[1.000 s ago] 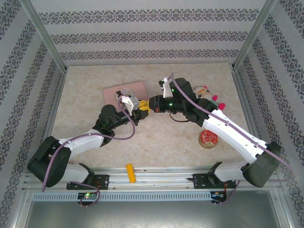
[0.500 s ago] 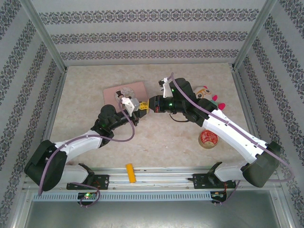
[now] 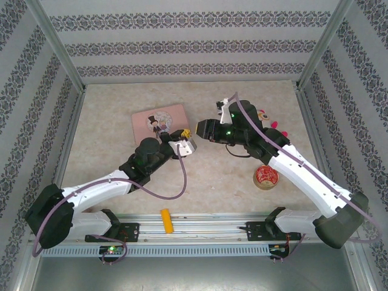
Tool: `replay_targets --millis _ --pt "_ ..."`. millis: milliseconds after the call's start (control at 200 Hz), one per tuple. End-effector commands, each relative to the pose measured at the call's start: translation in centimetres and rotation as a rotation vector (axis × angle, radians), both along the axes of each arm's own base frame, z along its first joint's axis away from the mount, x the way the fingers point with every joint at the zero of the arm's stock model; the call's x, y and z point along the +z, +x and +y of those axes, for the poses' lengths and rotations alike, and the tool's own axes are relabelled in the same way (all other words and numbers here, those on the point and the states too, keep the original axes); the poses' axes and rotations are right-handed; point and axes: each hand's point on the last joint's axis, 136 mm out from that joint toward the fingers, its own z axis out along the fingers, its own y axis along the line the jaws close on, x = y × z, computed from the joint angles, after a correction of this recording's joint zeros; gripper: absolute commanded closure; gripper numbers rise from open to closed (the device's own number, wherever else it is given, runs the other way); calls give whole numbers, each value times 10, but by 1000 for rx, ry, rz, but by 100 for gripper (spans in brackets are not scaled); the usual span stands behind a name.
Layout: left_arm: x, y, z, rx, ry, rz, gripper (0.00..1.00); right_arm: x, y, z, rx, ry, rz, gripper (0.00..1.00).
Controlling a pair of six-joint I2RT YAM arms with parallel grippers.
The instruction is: Unlock the padlock with the key
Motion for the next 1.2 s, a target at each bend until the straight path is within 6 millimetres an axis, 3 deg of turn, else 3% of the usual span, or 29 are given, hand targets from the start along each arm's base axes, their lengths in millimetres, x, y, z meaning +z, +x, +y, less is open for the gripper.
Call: replay_targets --millis 0,445,570,830,884,999,1064,1194 --pt "13 3 -5 7 47 -77 100 -6 -4 2 -8 38 59 58" --pt "15 -1 -4 2 21 -74 100 -20 5 40 79 112 127 56" --pt "14 0 -3 9 23 -69 100 -20 7 50 103 127 134 64" --pt "14 4 0 41 -4 -53 100 -26 5 50 100 123 155 100" --pt "16 2 0 34 -17 -46 86 -27 7 45 85 121 151 100" --pt "15 -11 -3 -28 -40 4 37 -25 12 30 48 120 114 100" --pt "14 -25 -5 -90 -60 66 25 -21 15 23 37 121 82 100" --pt "13 -53 -2 -168 -149 207 15 -12 17 12 42 111 7 100"
